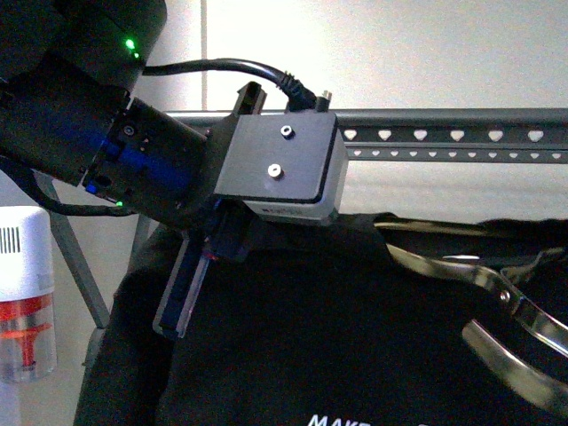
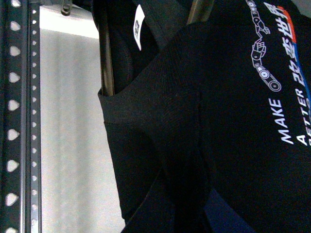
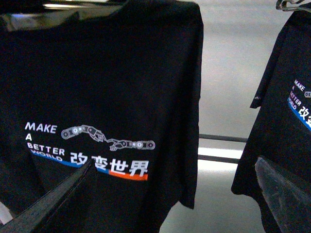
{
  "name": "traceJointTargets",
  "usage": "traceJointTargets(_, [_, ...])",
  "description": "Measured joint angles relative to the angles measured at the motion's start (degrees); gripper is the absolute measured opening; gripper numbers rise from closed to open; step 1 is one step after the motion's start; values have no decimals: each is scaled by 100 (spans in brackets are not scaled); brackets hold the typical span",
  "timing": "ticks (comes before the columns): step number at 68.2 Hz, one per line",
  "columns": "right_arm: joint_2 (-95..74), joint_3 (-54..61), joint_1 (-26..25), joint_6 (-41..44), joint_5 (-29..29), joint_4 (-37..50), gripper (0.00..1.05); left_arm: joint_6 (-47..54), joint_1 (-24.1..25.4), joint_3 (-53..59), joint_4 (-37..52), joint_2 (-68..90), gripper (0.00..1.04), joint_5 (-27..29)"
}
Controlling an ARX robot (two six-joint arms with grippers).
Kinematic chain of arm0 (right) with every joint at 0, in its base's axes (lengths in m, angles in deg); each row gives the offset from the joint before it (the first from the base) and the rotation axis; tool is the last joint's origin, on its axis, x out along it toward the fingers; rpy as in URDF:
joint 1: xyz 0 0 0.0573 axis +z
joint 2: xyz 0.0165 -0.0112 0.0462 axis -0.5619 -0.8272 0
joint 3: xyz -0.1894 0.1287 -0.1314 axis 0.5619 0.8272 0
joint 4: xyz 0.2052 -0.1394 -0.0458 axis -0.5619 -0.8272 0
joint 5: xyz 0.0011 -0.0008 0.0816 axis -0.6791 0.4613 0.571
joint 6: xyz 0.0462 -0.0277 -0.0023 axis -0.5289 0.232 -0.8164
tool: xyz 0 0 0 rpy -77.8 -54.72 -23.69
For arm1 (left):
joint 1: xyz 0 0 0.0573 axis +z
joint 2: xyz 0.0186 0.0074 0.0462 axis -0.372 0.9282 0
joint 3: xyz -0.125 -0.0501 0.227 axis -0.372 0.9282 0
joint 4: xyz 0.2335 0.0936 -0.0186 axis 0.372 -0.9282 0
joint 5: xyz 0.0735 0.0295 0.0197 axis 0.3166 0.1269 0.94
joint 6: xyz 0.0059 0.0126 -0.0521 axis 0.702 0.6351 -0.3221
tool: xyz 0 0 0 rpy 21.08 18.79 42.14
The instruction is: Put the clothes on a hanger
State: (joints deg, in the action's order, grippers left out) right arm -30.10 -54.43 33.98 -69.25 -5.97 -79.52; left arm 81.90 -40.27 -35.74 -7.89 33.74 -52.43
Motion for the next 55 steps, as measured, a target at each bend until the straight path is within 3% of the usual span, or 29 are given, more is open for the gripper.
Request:
traceJointTargets(5, [0, 0, -2, 0, 0, -2, 97, 68, -57, -2, -15, 59, 4, 22])
traceJointTargets(7, [-59, -26, -63, 87, 254, -92, 97, 83, -72, -7, -22, 74, 4, 20])
traceJointTargets(12, [-647, -393, -654, 682, 1969, -883, 97, 107, -94, -17, -39, 103, 4, 26])
traceJointTargets(15, [-933, -483, -894, 1060, 2599, -903, 97, 118, -103, -26, -61, 105, 4, 31])
traceJointTargets(16, [-1115, -533, -1051, 1300, 2964, -848, 97, 122, -118, -35, -81, 105, 4, 28])
traceJointTargets(20, [-1447, -623, -1355, 1759, 3491, -575, 97, 157, -131, -81, -153, 105, 4, 24])
traceJointTargets(24, [-1985, -807, -1805, 2761, 4330, 175, 97, 192, -129, -122, -195, 109, 4, 22])
traceJointTargets(27, [-2317, -964, -2024, 3195, 4660, 610, 97, 205, -122, -153, -212, 109, 4, 24])
traceJointTargets(31, [-3222, -1508, -2430, 4474, 5160, 1412, 97, 205, -116, -203, -214, 109, 4, 17])
traceJointTargets(36, [-4026, -2085, -2612, 5462, 5344, 1718, 97, 203, -114, -223, -190, 96, 4, -15])
traceJointTargets(55, [-6192, -3825, -2465, 8736, 5353, 1064, 97, 199, -39, -223, -175, 90, 4, -138])
